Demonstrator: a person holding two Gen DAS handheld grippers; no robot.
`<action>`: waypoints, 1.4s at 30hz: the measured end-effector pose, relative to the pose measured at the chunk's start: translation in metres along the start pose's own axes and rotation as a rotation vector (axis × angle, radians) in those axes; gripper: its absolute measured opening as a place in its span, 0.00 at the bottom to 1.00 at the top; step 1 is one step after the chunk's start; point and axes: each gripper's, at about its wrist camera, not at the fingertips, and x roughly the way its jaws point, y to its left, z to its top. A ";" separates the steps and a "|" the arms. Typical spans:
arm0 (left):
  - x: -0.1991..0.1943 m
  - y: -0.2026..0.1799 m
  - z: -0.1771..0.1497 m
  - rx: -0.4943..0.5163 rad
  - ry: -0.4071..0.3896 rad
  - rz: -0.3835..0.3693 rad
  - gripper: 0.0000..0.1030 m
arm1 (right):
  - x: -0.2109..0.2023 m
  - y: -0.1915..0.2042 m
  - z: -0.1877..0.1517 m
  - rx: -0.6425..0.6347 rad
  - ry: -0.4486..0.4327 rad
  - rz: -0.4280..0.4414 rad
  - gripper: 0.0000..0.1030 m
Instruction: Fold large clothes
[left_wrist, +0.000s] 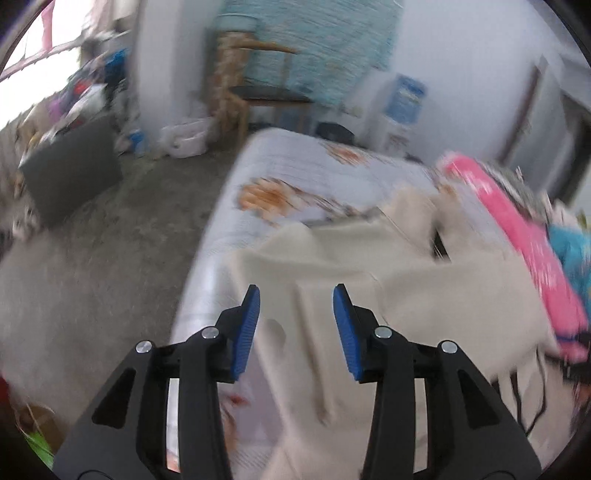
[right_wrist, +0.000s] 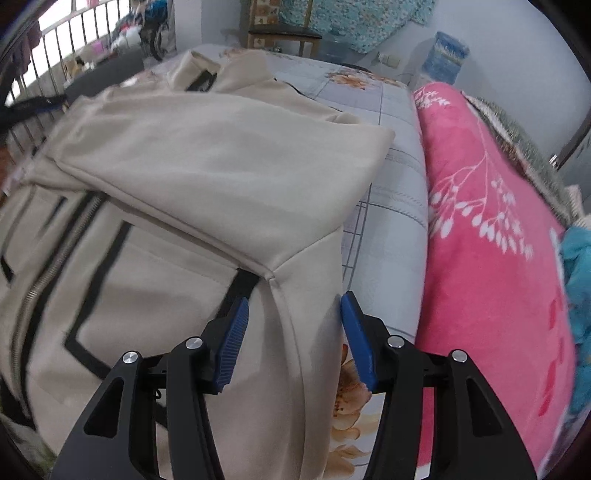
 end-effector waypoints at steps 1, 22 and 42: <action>0.000 -0.009 -0.006 0.031 0.013 0.006 0.38 | 0.001 0.003 0.000 -0.014 0.002 -0.012 0.30; 0.017 0.000 -0.024 -0.063 0.177 -0.140 0.38 | -0.035 -0.088 0.024 0.356 -0.126 0.334 0.68; 0.034 0.033 -0.012 -0.273 0.199 -0.229 0.42 | 0.083 -0.122 0.081 0.604 -0.066 0.254 0.14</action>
